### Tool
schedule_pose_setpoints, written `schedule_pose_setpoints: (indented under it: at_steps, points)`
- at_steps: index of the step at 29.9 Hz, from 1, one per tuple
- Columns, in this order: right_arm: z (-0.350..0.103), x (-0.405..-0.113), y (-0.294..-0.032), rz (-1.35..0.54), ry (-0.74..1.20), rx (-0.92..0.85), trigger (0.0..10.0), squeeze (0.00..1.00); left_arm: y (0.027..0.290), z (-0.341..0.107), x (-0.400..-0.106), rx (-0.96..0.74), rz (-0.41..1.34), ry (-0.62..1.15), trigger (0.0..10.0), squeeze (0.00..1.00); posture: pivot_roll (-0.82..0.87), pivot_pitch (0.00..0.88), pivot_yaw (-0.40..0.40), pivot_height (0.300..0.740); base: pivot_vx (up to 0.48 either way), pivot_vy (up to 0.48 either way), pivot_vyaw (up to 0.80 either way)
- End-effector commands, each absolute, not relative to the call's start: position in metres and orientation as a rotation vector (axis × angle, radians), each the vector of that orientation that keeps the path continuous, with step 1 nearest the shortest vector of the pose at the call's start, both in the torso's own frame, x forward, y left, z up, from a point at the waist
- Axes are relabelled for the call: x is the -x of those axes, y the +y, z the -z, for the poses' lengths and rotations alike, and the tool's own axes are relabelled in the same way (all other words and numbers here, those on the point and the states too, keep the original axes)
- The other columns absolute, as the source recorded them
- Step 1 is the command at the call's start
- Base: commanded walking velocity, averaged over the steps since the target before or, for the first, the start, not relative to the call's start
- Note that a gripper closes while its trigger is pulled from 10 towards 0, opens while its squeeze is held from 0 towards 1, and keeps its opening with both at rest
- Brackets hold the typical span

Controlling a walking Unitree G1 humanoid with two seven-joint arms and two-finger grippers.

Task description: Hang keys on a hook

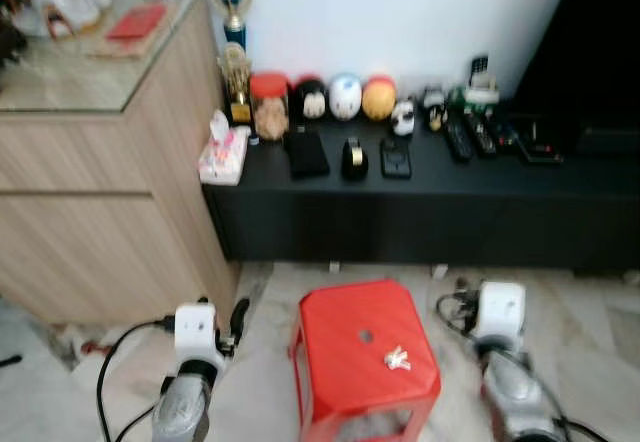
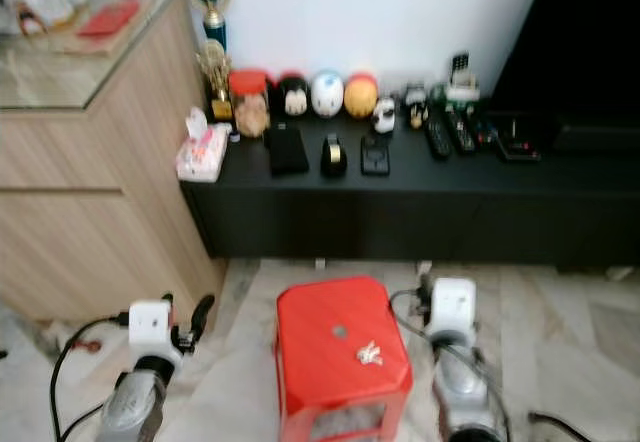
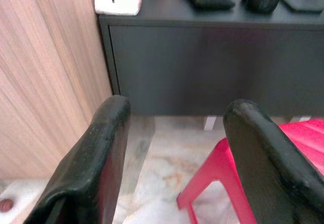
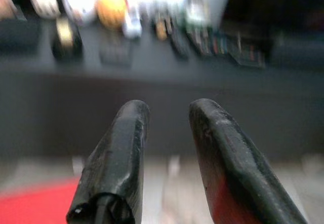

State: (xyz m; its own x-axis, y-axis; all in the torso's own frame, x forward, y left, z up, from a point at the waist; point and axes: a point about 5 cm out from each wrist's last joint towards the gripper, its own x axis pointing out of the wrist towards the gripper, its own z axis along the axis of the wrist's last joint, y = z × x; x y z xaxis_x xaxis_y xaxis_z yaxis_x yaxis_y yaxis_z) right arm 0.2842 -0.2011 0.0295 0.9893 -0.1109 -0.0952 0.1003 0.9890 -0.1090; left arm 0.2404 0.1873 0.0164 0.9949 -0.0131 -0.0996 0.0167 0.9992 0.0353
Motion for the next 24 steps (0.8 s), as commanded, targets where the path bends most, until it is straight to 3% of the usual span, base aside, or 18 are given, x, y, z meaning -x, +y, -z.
schedule_pose_setpoints:
  at_steps: [1,12,24]
  points:
    - [-0.008,-0.266,-0.189,0.066,0.183,0.084,10.0,0.00,0.184,-0.023,-0.241,-0.059,0.048,0.078,10.0,0.00,-0.09,0.000,-0.050,0.740,0.000,0.000,0.00]
    - [-0.008,-0.241,-0.192,0.123,0.146,0.017,10.0,0.00,0.189,-0.050,-0.229,-0.082,0.065,0.008,10.0,0.00,-0.09,0.000,-0.038,0.740,0.000,0.000,0.00]
    - [-0.012,-0.239,-0.186,0.125,0.144,0.012,10.0,0.00,0.188,-0.053,-0.231,-0.072,0.044,0.030,10.0,0.00,-0.09,0.000,-0.038,0.740,0.000,0.000,0.00]
